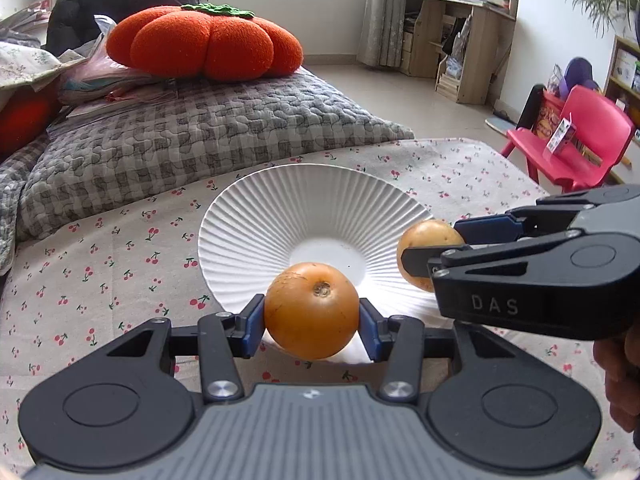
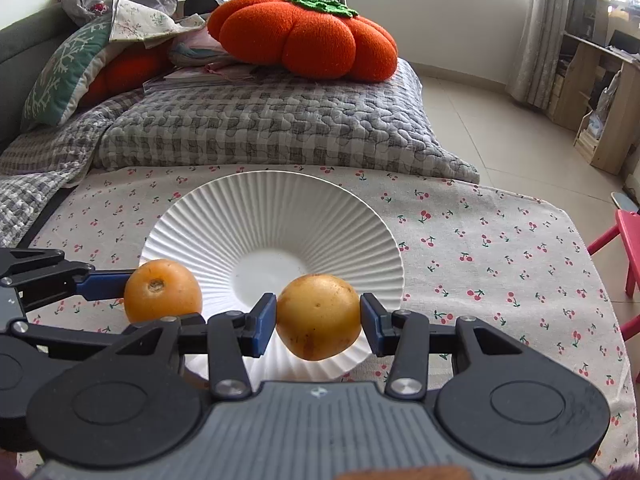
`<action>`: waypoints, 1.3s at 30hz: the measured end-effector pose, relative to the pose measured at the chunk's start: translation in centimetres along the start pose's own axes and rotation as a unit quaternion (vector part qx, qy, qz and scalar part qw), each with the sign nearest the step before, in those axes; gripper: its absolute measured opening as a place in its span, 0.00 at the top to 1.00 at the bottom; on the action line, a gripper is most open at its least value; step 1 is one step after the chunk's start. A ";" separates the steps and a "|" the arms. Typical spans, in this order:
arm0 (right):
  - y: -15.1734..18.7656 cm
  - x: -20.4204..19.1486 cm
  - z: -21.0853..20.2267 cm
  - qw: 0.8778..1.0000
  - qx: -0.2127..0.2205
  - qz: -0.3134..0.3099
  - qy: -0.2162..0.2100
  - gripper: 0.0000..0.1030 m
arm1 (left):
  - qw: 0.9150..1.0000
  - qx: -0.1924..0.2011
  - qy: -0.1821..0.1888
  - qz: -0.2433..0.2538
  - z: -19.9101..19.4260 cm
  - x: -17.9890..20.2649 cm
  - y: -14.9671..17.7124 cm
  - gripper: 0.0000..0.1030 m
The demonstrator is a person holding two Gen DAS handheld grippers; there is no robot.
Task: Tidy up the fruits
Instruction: 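Carry both fruits into the white bowl and open both grippers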
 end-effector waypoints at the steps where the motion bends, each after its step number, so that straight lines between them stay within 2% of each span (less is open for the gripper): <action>1: 0.0 0.0 0.3 1.000 -0.002 -0.001 0.000 0.60 | 1.000 -0.002 -0.001 0.001 0.3 0.0 0.0 0.70; 14: -0.1 0.1 3.0 1.000 -0.014 0.007 -0.004 0.60 | 0.999 0.000 -0.007 0.034 2.8 0.0 -0.7 0.69; 23: -0.4 0.2 3.1 1.000 -0.014 0.019 -0.010 0.57 | 0.999 0.009 -0.003 0.032 2.6 -0.3 -1.0 0.67; 29: -0.9 0.6 1.5 1.000 0.000 0.027 -0.004 0.44 | 1.000 0.023 0.002 0.014 0.9 -0.7 -1.7 0.57; 33: -0.9 0.5 0.3 1.000 0.009 0.026 -0.005 0.42 | 1.000 0.025 0.010 0.007 -0.4 -0.7 -1.4 0.56; 37: -1.0 0.1 -1.1 1.000 0.025 -0.001 0.019 0.34 | 1.000 0.025 0.016 -0.007 -1.6 -0.7 -0.9 0.55; 39: -1.0 0.0 -1.8 0.999 0.033 -0.009 0.023 0.34 | 0.999 0.024 0.020 -0.018 -2.2 -0.9 -0.7 0.55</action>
Point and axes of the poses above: each gripper's, at about its wrist camera, not at the fingertips, and z roughly the way its jaws point, x to its right, y to its underside, the point moved 6 cm from there along z, roughly the way its jaws point, and after that the axes turned 15 degrees about -z, right-handed, at the moved point
